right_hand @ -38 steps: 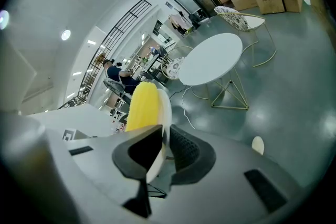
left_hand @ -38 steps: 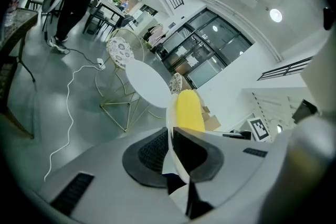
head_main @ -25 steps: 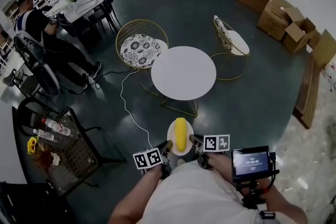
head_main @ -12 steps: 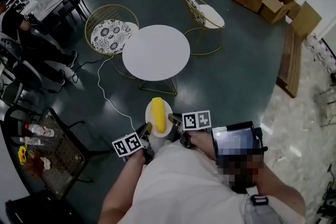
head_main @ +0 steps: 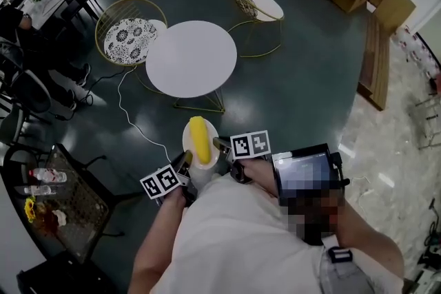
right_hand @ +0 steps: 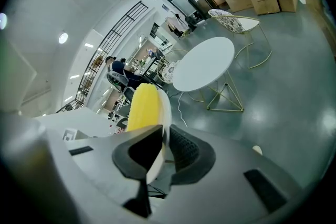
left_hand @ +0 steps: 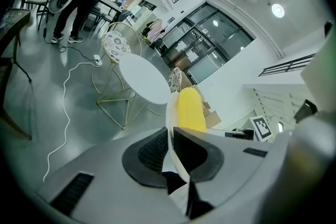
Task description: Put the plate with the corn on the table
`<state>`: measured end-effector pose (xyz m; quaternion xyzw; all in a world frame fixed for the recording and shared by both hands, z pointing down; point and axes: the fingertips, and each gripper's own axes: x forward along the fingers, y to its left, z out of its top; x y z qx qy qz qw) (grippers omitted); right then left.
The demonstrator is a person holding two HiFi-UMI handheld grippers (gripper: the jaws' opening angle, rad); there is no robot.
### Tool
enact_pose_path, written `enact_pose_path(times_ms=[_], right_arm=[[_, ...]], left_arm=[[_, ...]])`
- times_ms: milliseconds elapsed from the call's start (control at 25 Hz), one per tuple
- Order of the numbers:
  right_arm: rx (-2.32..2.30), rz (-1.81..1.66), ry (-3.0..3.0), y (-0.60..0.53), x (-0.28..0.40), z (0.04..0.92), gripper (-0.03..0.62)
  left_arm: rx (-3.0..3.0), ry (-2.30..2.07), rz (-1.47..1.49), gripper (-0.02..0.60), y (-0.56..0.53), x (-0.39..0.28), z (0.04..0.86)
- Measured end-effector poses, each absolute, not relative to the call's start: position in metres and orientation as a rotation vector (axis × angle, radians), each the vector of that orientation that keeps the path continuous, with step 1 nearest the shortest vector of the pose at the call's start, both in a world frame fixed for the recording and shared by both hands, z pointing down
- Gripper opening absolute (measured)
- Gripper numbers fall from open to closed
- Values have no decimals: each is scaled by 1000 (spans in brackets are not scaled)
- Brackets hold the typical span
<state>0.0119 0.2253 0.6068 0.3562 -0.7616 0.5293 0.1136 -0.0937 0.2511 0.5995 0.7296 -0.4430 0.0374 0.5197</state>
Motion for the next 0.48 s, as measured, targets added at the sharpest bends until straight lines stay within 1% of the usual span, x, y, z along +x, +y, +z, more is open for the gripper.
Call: enact_pose_path(times_ms=[480], right_arm=[[1013, 1551, -2229, 196, 42, 605, 49]], left_arm=[[1731, -1070, 94, 38, 223, -62, 600]])
